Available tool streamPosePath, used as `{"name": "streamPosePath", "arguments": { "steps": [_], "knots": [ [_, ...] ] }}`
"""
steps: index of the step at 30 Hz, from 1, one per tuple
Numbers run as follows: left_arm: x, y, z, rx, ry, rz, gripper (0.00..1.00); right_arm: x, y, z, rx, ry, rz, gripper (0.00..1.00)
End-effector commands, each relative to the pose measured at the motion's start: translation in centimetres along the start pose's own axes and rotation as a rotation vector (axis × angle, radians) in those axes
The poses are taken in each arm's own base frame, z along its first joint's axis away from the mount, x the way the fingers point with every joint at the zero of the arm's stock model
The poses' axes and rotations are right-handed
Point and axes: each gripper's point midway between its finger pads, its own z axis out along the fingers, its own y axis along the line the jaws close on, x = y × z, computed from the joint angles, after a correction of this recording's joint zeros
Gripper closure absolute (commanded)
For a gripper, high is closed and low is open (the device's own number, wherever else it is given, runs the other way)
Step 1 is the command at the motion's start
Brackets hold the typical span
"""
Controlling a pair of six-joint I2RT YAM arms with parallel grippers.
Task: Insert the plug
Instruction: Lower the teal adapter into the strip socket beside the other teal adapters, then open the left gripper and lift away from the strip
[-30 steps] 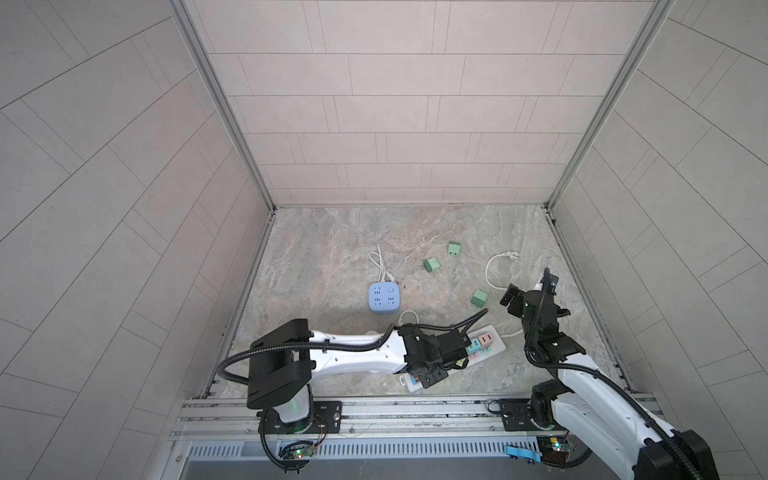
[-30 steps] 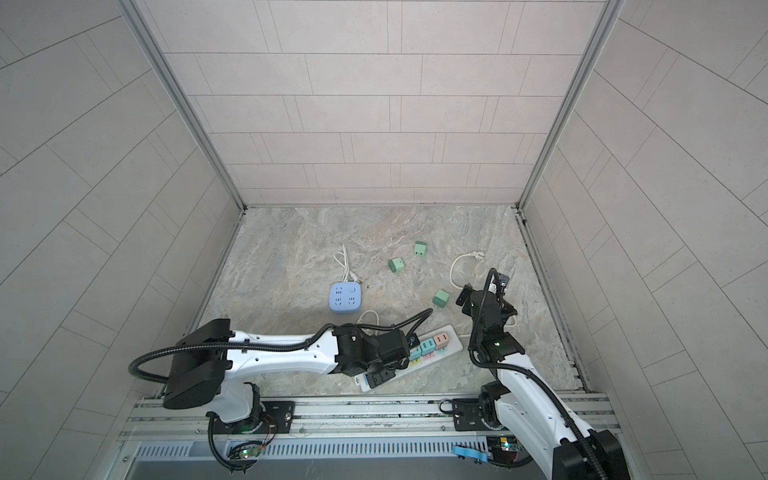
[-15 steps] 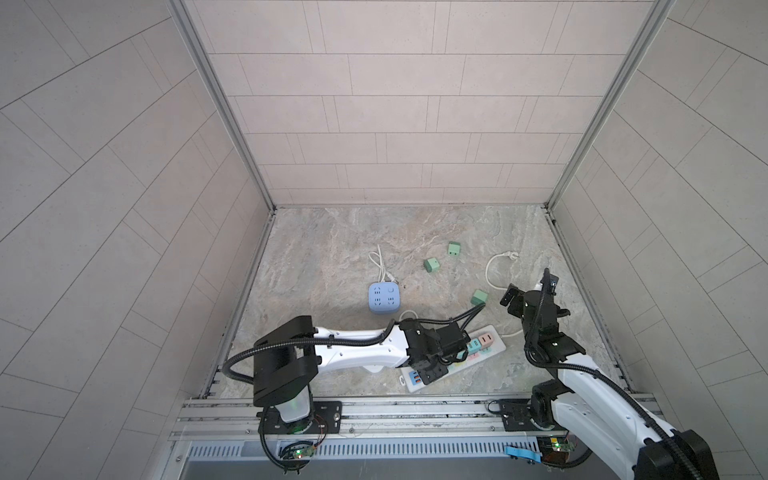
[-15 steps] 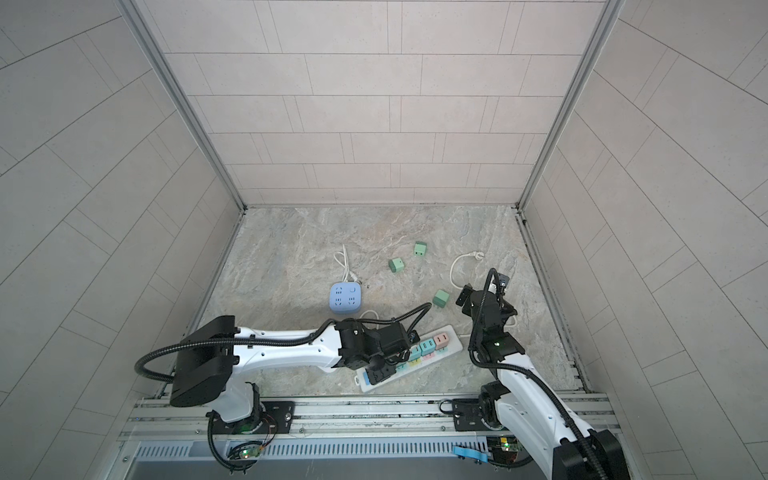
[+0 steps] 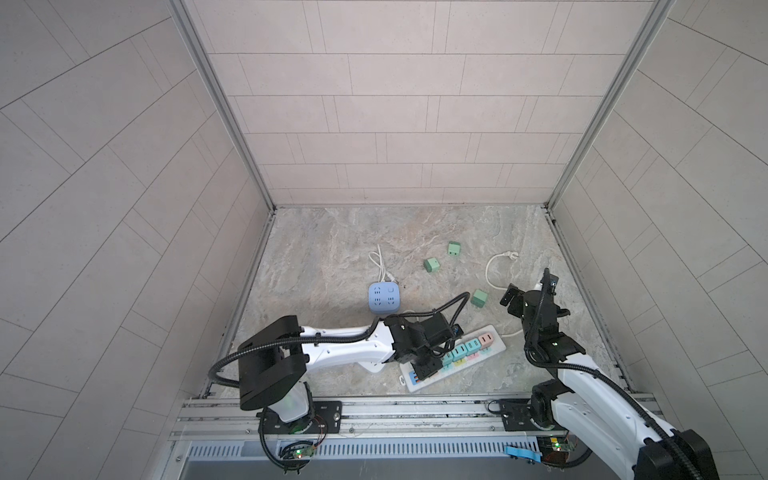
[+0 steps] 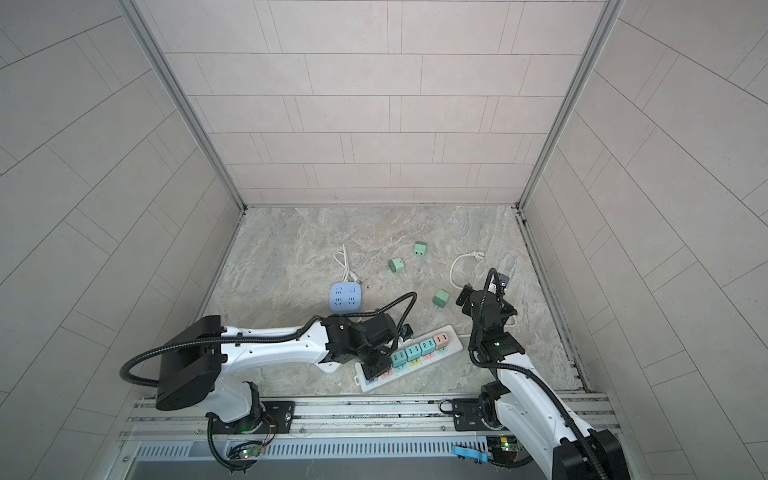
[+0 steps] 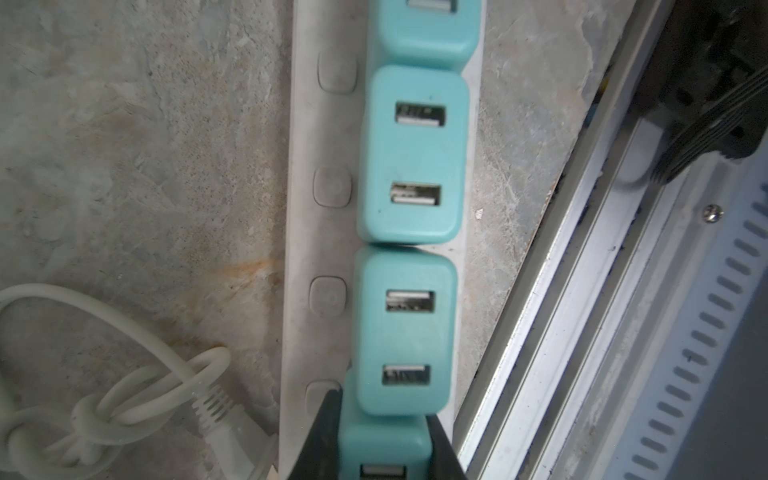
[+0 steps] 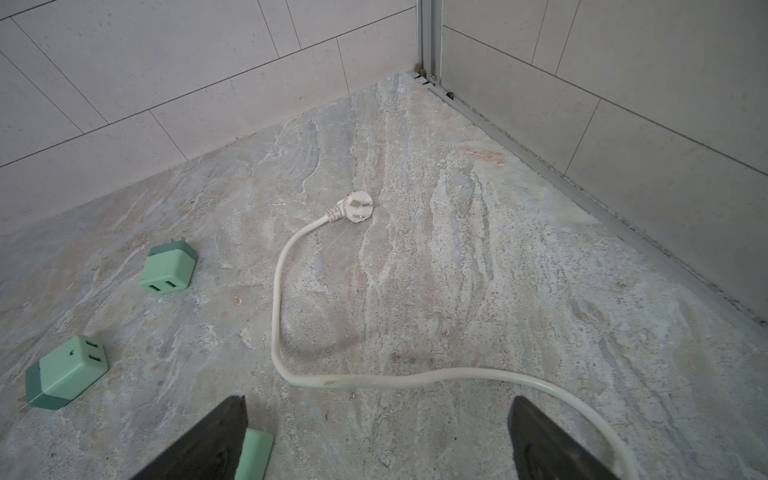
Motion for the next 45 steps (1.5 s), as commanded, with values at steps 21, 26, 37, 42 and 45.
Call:
{"name": "streamPosePath", "arguments": {
  "steps": [21, 26, 37, 42, 45],
  "knots": [
    [3.5, 0.5, 4.7, -0.182, 0.174, 0.082, 0.83, -0.2, -0.4, -0.1, 0.014, -0.007, 0.015, 0.00],
    [2.8, 0.6, 3.9, -0.201, 0.133, 0.058, 0.34, -0.1, -0.4, -0.1, 0.013, -0.007, 0.017, 0.00],
    [-0.6, 0.2, -4.4, -0.173, -0.213, 0.011, 0.00, -0.3, -0.7, -0.2, 0.033, -0.012, 0.026, 0.00],
    [-0.3, 2.7, -10.0, -0.280, -0.458, -0.082, 0.00, -0.4, -1.5, -0.5, 0.066, -0.023, 0.043, 0.00],
    [0.5, 4.5, -13.0, -0.337, -0.646, -0.150, 0.00, -0.5, -1.4, -0.5, 0.060, -0.023, 0.039, 0.00]
  ]
}}
